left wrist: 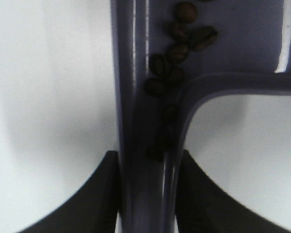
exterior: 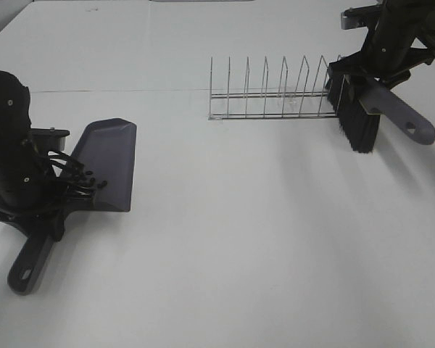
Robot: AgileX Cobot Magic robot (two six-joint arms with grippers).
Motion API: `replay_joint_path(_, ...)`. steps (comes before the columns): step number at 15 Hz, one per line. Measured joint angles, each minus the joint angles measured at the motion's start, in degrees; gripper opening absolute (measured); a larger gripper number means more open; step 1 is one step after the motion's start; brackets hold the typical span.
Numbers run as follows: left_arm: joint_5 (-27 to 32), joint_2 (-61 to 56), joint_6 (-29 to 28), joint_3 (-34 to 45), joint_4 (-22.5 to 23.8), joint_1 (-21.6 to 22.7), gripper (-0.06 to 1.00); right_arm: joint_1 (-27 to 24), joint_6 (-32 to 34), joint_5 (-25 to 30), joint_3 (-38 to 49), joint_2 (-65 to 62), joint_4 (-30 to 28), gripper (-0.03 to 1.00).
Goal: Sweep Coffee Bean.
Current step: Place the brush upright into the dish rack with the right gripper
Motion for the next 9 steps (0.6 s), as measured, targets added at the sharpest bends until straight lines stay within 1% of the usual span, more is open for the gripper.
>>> replay_joint_path(1,0.00,0.00,0.00,0.00,-0.17,0.00,0.27,0.00,0.06,-0.06,-0.11,0.00,-0.52,0.67)
replay_joint_path(2,-0.06,0.00,0.00,0.00,-0.52,0.00,0.27,0.00,0.06,0.06,-0.11,0.00,-0.92,0.72)
replay_joint_path(3,-0.17,0.00,0.17,0.00,-1.26,0.00,0.27,0.00,0.06,0.52,-0.11,0.00,-0.92,0.75)
replay_joint_path(7,-1.49,-0.23,0.52,-0.52,-4.18,0.00,0.27,0.00,0.06,2.98,-0.11,0.00,-0.80,0.76)
replay_joint_path(9,-1.49,-0.34,2.46,-2.01,-6.53,-0.06,0.27,0.00,0.06,3.32,-0.11,0.00,-0.69,0.76)
